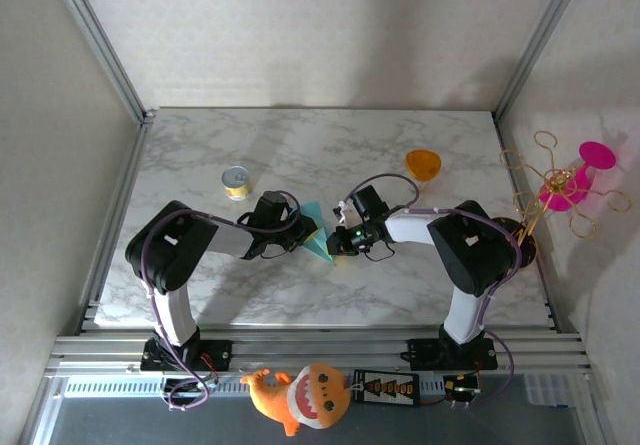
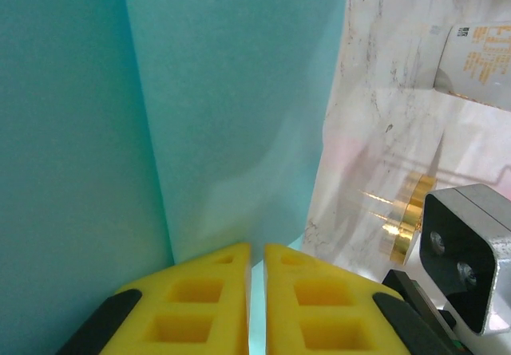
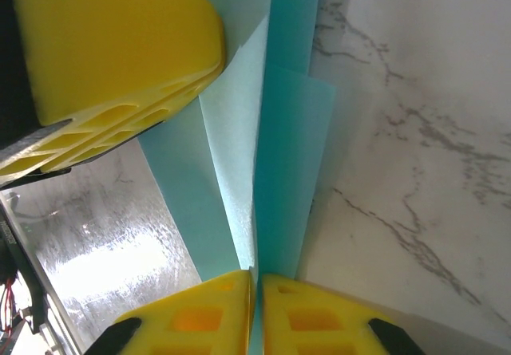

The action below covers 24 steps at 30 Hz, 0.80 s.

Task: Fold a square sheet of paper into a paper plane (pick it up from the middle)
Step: Fourth fold the wing at the center of the table.

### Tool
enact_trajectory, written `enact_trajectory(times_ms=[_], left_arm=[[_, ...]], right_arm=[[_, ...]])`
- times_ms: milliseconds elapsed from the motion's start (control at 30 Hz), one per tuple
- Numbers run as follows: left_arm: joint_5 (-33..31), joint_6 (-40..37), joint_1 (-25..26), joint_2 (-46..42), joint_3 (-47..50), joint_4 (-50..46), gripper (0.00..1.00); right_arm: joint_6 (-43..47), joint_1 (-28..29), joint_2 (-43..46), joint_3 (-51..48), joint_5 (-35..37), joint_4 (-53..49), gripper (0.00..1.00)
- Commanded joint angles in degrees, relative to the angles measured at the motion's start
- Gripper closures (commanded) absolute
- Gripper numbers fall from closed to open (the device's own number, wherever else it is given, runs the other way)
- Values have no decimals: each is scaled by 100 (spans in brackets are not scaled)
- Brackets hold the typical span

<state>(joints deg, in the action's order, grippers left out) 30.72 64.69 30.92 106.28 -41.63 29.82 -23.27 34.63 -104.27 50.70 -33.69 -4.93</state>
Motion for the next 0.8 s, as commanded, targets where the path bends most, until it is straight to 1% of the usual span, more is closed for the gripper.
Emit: enact_trajectory(times_ms=[0,233,367,533,600,767], left_arm=[[59,-53,-31,113,-74,50,87],[92,-79,-36,174,-70,78,87],[83,-79,-42,191,-30,85,87],[75,-79,-68,192,57,103,87],[74,-79,-68,199,67,109,87],[83,-79,-77,200,93,111,87]], right_arm=[[37,45,-280,16,293,-109,85],[-4,44,-218,8,280,-86,83],[-118,44,-55,-6,263,-2,78],[-497,45,404,-131,202,360,68],[-652,46,586,-180,219,486,66],[-772,27,937,-218,525,450,64]])
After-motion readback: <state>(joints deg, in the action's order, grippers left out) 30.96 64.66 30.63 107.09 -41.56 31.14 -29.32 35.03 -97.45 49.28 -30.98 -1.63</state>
